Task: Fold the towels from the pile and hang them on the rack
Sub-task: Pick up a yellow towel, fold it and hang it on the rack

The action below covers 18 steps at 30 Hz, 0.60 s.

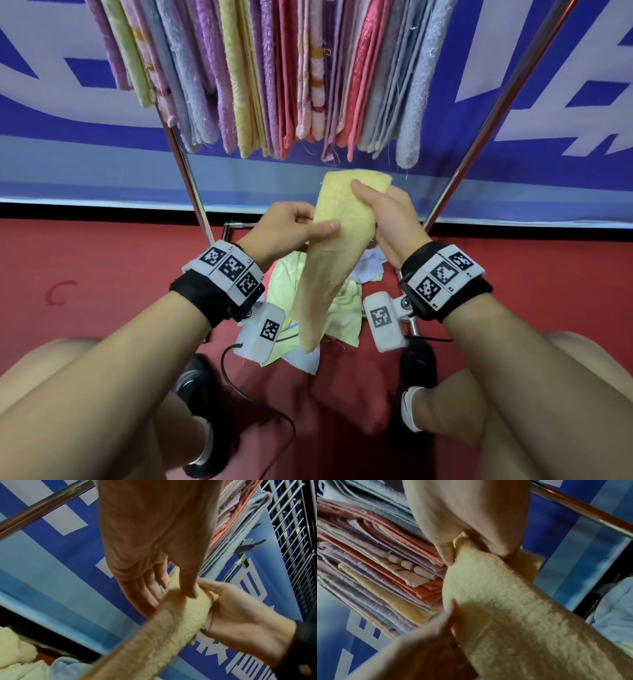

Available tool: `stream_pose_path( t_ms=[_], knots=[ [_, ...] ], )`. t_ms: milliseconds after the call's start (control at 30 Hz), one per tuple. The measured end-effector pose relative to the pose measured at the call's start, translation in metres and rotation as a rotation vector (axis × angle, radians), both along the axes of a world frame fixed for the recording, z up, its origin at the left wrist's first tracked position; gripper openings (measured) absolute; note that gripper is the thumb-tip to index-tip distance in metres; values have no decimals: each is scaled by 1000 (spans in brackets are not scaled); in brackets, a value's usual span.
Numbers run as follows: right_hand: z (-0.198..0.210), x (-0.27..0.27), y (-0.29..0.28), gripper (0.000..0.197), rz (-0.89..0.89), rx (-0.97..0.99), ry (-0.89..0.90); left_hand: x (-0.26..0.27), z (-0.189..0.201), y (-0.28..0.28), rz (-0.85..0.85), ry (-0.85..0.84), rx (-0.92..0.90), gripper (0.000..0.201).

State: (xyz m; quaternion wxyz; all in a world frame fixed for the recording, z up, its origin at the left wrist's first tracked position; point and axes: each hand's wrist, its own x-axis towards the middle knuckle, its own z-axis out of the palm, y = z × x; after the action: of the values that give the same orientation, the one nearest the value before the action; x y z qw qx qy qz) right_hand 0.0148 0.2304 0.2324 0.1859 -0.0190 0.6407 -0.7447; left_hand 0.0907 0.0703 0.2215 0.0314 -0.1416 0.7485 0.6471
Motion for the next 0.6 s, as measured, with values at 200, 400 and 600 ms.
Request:
stream_pose_path(
  t_ms=[200, 400, 600],
  knots=[
    [2, -19, 10, 27, -52, -33, -28, -4, -7, 5, -225, -32, -135, 36],
    [2, -35, 21, 31, -131, -45, -66, -6, 5, -1, -335, 3, -334, 28],
    [0, -12, 24, 91, 198, -204, -384, -8, 8, 11, -78, 211, -22, 26]
  ],
)
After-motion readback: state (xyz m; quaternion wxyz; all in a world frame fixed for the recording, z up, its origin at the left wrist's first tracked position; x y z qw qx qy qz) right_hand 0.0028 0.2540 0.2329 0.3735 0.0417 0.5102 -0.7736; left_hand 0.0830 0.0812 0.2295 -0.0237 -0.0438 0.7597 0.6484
